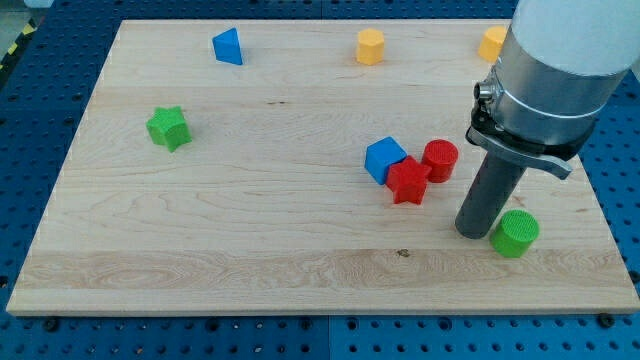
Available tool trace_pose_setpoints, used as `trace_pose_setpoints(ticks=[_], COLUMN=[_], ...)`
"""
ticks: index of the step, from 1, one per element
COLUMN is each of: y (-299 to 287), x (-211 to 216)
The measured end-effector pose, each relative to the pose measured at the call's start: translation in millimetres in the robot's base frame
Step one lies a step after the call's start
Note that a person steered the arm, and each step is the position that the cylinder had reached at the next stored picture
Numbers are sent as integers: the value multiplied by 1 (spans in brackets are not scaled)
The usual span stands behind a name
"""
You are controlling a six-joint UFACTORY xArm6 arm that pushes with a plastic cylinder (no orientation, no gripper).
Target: Slide the red circle towards bottom left
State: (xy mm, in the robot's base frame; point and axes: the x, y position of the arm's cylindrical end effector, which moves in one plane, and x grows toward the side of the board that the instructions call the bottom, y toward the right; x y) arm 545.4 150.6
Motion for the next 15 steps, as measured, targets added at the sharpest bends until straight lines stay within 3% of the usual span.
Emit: trace_pose_setpoints(ticks=[7,10,12,15], y=[8,40,-9,-22], x=[-21,-90,-137,-86])
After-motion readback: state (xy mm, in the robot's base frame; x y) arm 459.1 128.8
